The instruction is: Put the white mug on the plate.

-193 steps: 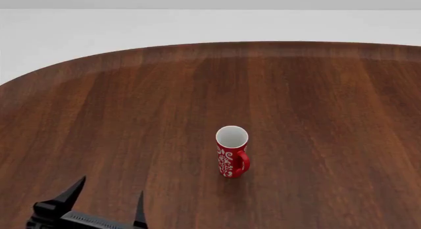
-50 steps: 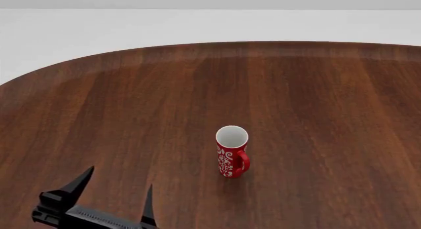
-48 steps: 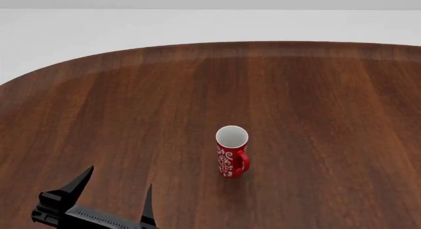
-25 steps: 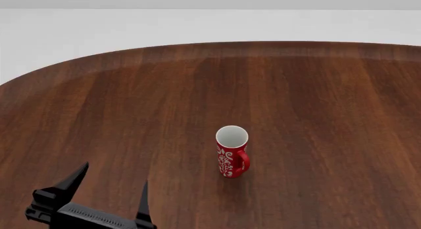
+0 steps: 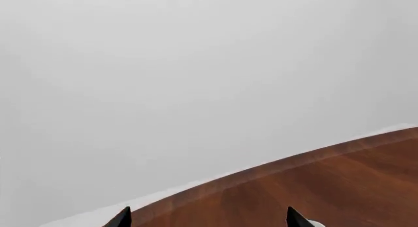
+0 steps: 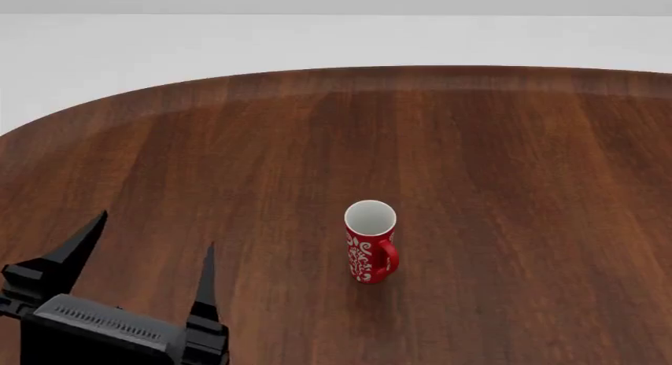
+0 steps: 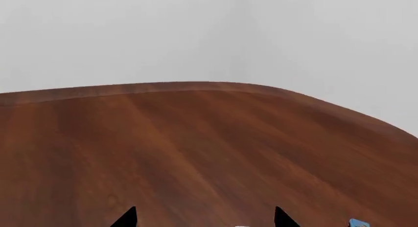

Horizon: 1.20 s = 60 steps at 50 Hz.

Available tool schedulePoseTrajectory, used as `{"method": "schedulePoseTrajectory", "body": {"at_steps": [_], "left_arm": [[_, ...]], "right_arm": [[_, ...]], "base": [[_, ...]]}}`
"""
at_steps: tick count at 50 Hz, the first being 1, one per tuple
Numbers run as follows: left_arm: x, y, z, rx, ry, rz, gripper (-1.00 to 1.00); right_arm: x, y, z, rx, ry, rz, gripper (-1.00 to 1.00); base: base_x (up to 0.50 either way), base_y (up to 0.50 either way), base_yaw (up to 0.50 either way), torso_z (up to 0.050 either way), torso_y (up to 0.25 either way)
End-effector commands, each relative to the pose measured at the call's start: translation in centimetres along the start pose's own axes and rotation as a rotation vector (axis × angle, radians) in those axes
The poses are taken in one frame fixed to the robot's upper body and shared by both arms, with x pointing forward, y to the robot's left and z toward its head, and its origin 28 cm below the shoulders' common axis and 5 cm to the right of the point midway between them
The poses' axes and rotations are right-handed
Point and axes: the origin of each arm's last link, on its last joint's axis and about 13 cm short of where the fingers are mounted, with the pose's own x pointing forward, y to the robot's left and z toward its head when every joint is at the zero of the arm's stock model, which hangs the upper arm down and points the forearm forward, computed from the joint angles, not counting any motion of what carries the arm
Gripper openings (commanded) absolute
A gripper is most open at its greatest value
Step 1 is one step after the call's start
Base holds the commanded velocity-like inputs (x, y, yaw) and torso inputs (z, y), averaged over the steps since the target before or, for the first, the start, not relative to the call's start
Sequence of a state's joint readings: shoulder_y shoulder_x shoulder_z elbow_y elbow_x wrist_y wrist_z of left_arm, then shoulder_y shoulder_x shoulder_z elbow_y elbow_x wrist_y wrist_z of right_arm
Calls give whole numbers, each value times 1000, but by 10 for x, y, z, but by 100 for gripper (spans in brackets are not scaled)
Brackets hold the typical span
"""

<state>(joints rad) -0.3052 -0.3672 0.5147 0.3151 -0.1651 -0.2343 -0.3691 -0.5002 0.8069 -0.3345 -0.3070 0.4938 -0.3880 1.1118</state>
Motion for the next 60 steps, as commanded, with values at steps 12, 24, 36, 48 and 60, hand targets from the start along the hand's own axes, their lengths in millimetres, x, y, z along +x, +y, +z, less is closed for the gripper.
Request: {"method": "schedulePoseTrajectory", "body": {"at_steps": [12,24,36,48,60], "left_arm": [[5,12,31,22,-88,-19,100],[8,17,44,21,-113,-46,100],[13,20,52,13,-115,-79,100],[21,23,63,27,-127,-103,100],[31,29,73,43,-142,-108,100]], "right_arm": [[23,21,37,-49,-86,104,100],[40,33,56,-71,-129,181,100],[56,43,75,-86,-157,260,100],[70,52,98,-108,-205,309,100],[77,60,120,-122,-248,349,100]], "base": [[0,0,0,0,0],[0,0,0,0,0],[0,0,0,0,0],[0,0,0,0,0],[0,0,0,0,0]]}}
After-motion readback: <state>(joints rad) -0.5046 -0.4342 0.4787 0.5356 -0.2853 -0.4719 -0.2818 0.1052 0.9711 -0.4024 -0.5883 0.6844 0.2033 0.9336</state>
